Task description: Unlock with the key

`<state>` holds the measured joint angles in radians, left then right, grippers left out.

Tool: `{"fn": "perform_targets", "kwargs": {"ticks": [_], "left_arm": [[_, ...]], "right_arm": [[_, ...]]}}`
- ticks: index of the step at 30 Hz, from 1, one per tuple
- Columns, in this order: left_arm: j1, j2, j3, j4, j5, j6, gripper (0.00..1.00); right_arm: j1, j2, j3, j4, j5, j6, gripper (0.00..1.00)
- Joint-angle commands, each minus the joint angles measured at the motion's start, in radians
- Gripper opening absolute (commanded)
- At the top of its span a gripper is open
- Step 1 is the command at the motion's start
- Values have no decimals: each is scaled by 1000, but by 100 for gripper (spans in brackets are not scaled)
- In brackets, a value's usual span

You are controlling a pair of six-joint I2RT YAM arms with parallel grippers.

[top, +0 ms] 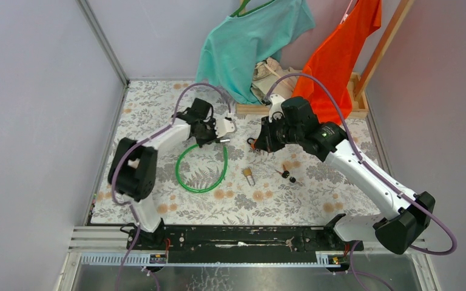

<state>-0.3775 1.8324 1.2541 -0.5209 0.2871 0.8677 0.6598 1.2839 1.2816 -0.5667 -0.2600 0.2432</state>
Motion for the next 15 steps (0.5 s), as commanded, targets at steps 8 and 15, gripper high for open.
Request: {"fn": "perform_targets", "kwargs": {"ticks": [8, 15], "left_arm": [[12, -566, -109, -255, 304, 342, 0], [12, -743, -168, -214, 367, 413, 0]], "right_arm": [[17, 83, 136, -6, -100, -79, 0], [118, 121, 193, -55, -91, -159, 0]]}}
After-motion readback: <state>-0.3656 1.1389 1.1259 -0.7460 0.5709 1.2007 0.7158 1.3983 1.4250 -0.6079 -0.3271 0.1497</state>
